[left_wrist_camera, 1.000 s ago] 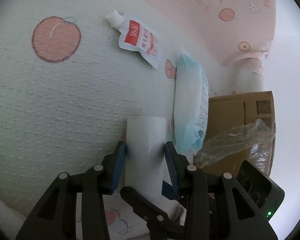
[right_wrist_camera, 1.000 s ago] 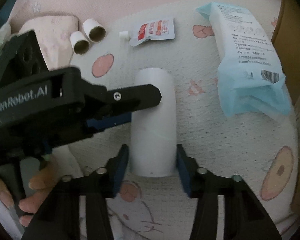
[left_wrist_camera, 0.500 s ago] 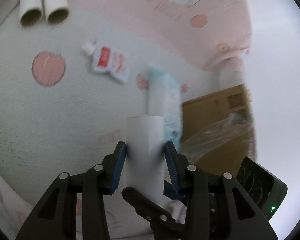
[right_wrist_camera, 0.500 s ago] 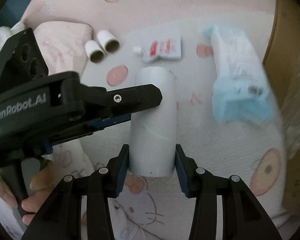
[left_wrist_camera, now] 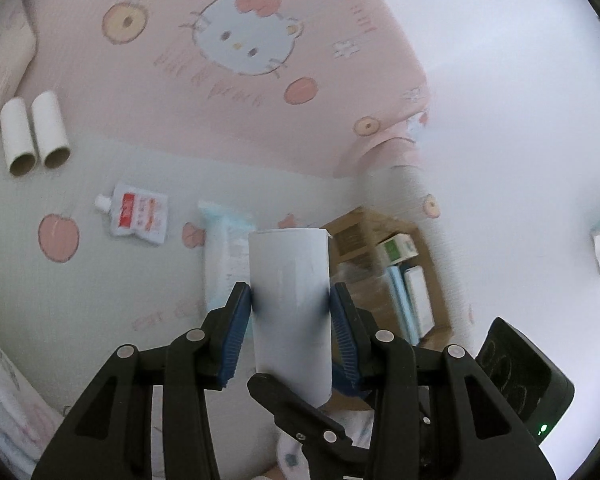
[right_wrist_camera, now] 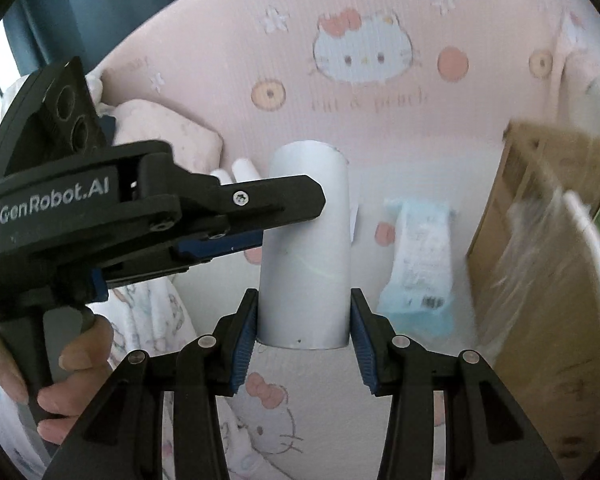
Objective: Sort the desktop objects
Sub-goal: 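Carry the tube in the left tool over the cardboard box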
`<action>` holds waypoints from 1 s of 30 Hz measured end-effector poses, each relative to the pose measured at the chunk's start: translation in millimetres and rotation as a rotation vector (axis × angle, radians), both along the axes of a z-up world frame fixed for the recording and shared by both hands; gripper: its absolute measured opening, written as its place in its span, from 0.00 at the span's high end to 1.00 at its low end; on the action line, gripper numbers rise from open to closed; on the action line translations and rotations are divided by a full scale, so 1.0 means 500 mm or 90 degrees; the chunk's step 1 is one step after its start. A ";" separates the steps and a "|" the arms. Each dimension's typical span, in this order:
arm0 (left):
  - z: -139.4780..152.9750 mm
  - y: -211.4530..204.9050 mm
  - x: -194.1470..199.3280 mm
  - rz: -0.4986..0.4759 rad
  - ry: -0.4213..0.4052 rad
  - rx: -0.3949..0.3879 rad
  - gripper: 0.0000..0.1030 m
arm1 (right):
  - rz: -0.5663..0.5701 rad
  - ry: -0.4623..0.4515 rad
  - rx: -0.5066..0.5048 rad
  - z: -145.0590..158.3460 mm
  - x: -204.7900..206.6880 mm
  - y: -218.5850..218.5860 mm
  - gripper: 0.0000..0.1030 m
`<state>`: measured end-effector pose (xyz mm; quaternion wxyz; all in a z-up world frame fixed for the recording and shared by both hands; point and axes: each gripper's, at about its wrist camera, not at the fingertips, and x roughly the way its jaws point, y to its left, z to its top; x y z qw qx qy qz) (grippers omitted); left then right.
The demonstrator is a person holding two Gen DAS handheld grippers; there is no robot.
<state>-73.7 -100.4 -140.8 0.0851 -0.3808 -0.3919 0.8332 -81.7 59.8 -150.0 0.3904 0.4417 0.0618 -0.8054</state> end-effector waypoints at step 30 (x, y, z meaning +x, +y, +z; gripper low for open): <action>0.137 0.241 -0.089 -0.091 0.073 -0.086 0.56 | -0.100 0.111 -0.066 0.161 -0.065 0.198 0.60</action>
